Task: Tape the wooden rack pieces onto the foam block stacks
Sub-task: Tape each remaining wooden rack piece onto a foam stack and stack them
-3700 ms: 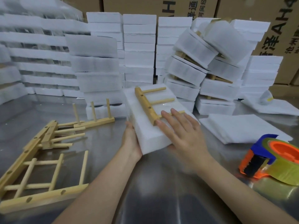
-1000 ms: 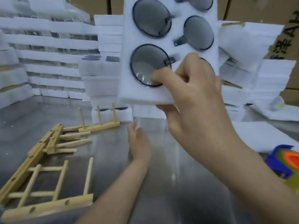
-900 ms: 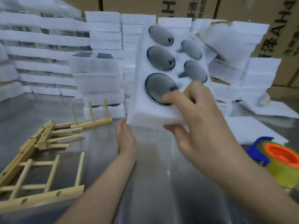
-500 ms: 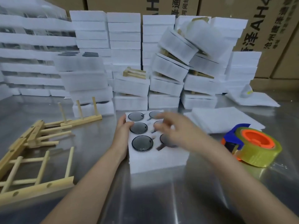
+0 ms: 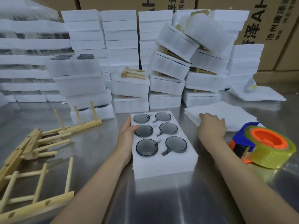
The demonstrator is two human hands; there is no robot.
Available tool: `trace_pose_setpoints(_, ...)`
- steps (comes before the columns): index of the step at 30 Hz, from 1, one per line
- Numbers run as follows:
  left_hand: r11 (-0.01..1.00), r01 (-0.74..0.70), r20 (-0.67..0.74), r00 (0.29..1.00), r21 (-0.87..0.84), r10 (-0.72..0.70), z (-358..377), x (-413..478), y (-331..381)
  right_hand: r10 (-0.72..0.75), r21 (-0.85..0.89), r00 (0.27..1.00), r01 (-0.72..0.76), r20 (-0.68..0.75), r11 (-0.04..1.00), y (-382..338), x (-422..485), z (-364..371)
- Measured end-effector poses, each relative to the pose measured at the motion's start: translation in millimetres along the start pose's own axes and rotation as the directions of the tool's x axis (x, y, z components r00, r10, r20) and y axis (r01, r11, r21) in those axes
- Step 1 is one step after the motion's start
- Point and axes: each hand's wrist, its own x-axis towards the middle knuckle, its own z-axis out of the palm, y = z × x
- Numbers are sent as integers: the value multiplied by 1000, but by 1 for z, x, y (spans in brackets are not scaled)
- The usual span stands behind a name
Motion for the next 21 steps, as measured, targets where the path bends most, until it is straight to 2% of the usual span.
trace_pose_setpoints(4,998,6,12,1000,64,-6,-3,3,1,29,370,994,12,-104,929,-9,-10,-31)
trace_pose_setpoints(6,991,4,5,1000,135,-5,-4,3,3,5,517,976,112,-220,849,-17,-18,-48)
trace_pose_setpoints(7,987,3,-2,1000,163,-2,-6,3,4,-45,565,928,262,-369,783,-21,-25,-55)
trace_pose_setpoints(8,984,-2,-15,1000,175,5,-7,2,5,-118,545,833,454,-541,705,-24,-33,-62)
trace_pose_setpoints(9,985,-1,-44,999,170,8,-8,1,7,-204,469,708,627,-676,623,-27,-42,-67)
trace_pose_setpoints(10,990,17,-89,996,140,-4,-10,1,10,-315,388,586,768,-746,509,-27,-50,-67)
trace_pose_setpoints(11,995,57,-139,989,88,-44,-13,2,13,-448,365,512,852,-733,376,-27,-58,-64)
trace_pose_setpoints(12,995,102,-169,981,20,-97,-15,3,16,-586,425,495,865,-641,266,-27,-65,-61)
trace_pose_setpoints(13,991,132,-174,976,-23,-134,-18,4,19,-706,526,506,822,-496,219,-26,-70,-59)
trace_pose_setpoints(14,988,150,-148,977,-45,-155,-19,3,22,-778,622,528,747,-340,236,-25,-73,-58)
trace_pose_setpoints(16,978,206,-99,974,1,-205,-18,0,24,-801,767,580,578,-146,278,-22,-72,-56)
trace_pose_setpoints(19,953,284,-83,958,106,-276,-12,-11,25,-757,918,647,349,-90,190,-20,-67,-59)
trace_pose_setpoints(21,960,250,-67,968,128,-243,-8,-11,23,-615,957,779,259,-126,133,-21,-64,-55)
